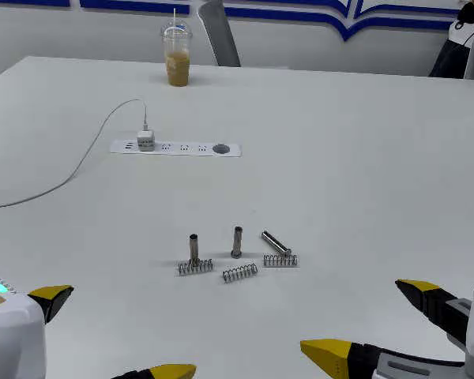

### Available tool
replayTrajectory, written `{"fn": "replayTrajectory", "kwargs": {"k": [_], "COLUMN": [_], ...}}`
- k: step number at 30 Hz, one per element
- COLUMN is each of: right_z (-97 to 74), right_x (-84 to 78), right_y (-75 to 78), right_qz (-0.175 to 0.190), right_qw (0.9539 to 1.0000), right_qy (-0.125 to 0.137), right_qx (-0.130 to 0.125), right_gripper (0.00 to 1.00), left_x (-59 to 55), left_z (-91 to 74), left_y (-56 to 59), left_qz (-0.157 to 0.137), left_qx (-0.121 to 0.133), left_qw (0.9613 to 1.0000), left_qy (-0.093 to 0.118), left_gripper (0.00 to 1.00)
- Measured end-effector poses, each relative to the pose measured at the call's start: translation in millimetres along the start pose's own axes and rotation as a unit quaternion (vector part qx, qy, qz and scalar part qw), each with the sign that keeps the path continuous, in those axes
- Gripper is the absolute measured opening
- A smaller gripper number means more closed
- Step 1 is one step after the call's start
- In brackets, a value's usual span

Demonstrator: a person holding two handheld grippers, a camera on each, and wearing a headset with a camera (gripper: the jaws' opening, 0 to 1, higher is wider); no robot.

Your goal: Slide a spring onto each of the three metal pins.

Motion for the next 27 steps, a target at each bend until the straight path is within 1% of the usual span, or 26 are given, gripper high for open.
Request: {"fn": "replayTrajectory", "kwargs": {"k": [7, 11, 18, 23, 27], "right_z": [0.2, -0.1, -1.1, -1.5, -1.7], "right_x": [-0.6, -0.8, -1.6, -3.9, -4.9], "right_y": [-1.1, -1.7, -1.8, -1.2, -1.6], "right_qz": [0.000, 0.000, 0.001, -0.010, -0.006], "right_qw": [1.0000, 1.0000, 1.0000, 0.9999, 1.0000], "right_qy": [-0.001, -0.001, -0.001, -0.007, -0.006], "right_qx": [0.002, 0.004, 0.003, 0.000, 0.000], "right_gripper": [0.96, 0.96, 0.96, 0.96, 0.96], "left_x": [0.3, 0.3, 0.7, 0.7, 1.2], "left_z": [-0.7, -1.7, -2.3, -2.3, -2.0], "left_y": [-0.3, -1.7, -1.6, -1.5, -1.2], "left_qz": [0.001, 0.004, 0.005, 0.006, 0.004], "left_qx": [0.002, 0.009, 0.010, 0.011, 0.011], "left_qw": [1.0000, 0.9999, 0.9999, 0.9999, 0.9999], "left_qy": [0.000, -0.001, -0.002, -0.005, -0.003], "left_gripper": [0.96, 0.97, 0.97, 0.97, 0.96]}}
Point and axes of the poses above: the centre of the closed fingertips' face, and the gripper's own axes: z roughly forward along the fingers, y roughly to its right, x roughly out of its top, the point moved 6 cm from there along -z, roughly backward along the fingers, and after that the axes turned 8 degrees about y, right-handed, at the moved point
